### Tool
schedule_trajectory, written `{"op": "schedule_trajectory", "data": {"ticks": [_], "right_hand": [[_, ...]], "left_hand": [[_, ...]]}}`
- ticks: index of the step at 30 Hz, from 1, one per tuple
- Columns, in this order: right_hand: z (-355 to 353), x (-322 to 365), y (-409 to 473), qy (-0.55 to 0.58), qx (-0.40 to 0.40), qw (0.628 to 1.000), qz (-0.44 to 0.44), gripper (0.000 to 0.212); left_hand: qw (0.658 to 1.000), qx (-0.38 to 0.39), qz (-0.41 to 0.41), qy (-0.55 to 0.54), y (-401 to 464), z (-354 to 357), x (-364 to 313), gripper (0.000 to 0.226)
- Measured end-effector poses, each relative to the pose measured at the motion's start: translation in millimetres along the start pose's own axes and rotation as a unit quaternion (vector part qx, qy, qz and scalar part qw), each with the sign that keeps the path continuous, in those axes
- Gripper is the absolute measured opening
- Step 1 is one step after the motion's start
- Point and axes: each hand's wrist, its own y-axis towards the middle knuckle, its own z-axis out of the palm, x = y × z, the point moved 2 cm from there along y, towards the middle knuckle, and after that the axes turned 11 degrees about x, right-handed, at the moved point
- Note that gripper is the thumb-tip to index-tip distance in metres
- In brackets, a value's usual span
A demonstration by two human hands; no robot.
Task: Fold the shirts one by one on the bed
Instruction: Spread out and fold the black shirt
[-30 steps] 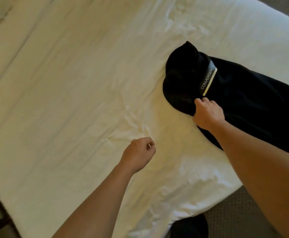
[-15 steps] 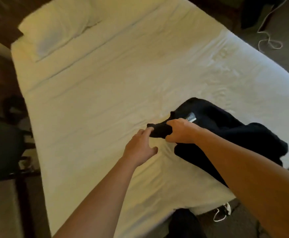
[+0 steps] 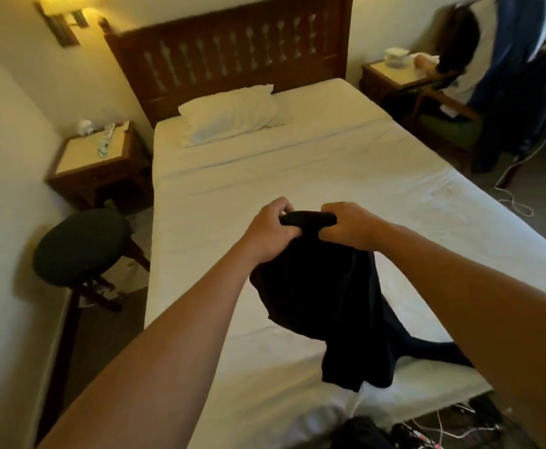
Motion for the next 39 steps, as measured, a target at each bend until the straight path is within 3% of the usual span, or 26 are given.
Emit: {"op": "schedule_trajectory", "data": {"ticks": [6,10,20,22,25,28,31,36,39], "right_hand": [[-9,66,-40,0.017,-0.014,0.999,-0.030,0.011],[-12,106,-54,0.061,0.017,0.997,-0.045,0.040],[-43,144,-82,0.179,0.085,0.977,-0.077,0.046],[-52,147,-86,0.132,0.049,0.986,-0.086,0.035],[-72,156,-94,0.044,-0.067,0.992,-0.102,0.015],[-85,168,-95,0.062,-0.109,0.985,-0.118,0.017],[-85,178,-90,0.059,-0.157,0.977,-0.135,0.013],[-72,203,-80,0.142,-0.180,0.960,-0.160,0.015],[-63,215,-80,0.253,-0.183,0.923,-0.224,0.012]], "left_hand": [[0.993,-0.021,0.048,0.110,-58,-63,-54,0.027],[0.982,-0.019,0.034,0.187,-92,-97,-79,0.026],[0.946,-0.076,0.034,0.313,-135,-147,-141,0.031],[0.945,-0.078,0.030,0.317,-140,-152,-151,0.034],[0.947,-0.072,0.010,0.314,-147,-162,-163,0.043],[0.953,-0.060,-0.004,0.297,-154,-173,-167,0.043],[0.953,-0.118,0.017,0.279,-162,-185,-170,0.031],[0.950,-0.229,0.056,0.204,-169,-199,-163,0.022],[0.944,-0.265,0.049,0.190,-175,-207,-151,0.024]]}}
